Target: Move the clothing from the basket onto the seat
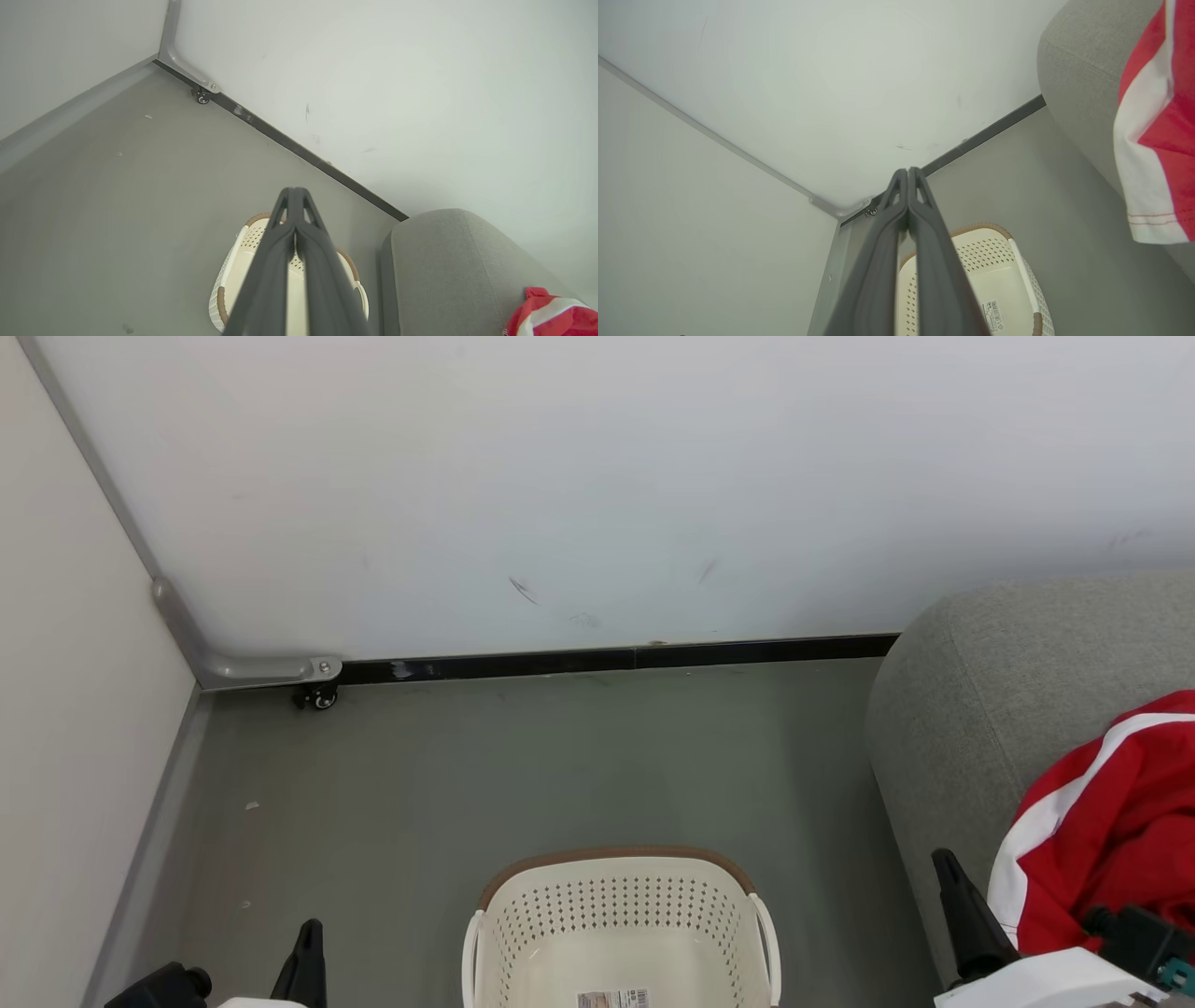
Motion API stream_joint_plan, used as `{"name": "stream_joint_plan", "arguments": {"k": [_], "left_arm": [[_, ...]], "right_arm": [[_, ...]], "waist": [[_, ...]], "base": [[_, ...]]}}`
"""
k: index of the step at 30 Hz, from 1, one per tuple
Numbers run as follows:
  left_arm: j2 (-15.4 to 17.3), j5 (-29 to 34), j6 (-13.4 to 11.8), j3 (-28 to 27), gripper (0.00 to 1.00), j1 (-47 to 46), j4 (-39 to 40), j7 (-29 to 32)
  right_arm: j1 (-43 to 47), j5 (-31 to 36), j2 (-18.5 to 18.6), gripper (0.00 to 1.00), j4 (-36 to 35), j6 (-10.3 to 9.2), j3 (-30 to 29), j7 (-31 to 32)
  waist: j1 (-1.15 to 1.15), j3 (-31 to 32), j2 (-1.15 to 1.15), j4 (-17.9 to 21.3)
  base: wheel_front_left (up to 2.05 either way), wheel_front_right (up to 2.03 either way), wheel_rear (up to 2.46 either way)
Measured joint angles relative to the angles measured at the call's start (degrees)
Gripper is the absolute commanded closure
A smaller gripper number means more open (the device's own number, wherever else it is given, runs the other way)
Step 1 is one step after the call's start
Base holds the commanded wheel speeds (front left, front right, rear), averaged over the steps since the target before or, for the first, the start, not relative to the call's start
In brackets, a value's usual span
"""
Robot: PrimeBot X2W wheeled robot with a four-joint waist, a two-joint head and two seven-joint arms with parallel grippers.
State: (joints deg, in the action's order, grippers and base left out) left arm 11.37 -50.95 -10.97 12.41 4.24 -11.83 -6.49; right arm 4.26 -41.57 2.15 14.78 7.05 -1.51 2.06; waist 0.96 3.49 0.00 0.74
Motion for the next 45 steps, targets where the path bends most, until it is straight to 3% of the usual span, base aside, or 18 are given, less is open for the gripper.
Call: {"name": "stream_joint_plan", "arguments": {"k": [8, 22, 28, 45], "left_arm": [[-1.09, -5.72, 2.00, -2.11, 1.00, -0.95, -0.02, 1.55], [-2.94, -15.04, 6.13, -5.83, 1.00, -2.27, -0.46, 4.47], [-3.98, -19.36, 7.67, -7.42, 1.00, -2.63, -0.86, 5.59], [-6.26, -30.32, 12.58, -11.62, 1.00, -4.69, -1.66, 8.60]], "right_arm": [[-1.08, -6.62, -0.01, 1.00, -0.03, 0.00, -0.64, 0.56], [-2.80, -18.19, -0.01, 1.00, 0.16, 0.00, -2.14, 1.49], [-3.41, -23.16, 0.00, 1.00, 0.21, 0.00, -2.81, 1.99], [-5.70, -36.31, 0.01, 1.00, 0.33, 0.00, -4.35, 2.60]], "waist": [[0.02, -0.18, 0.00, -0.10], [-0.64, -1.29, 0.00, -0.26], [-0.82, -1.84, 0.00, -0.33], [-0.91, -2.88, 0.00, -0.53]], "base": [[0.00, 0.00, 0.00], [0.00, 0.00, 0.00], [0.00, 0.00, 0.00], [0.00, 0.00, 0.00]]}}
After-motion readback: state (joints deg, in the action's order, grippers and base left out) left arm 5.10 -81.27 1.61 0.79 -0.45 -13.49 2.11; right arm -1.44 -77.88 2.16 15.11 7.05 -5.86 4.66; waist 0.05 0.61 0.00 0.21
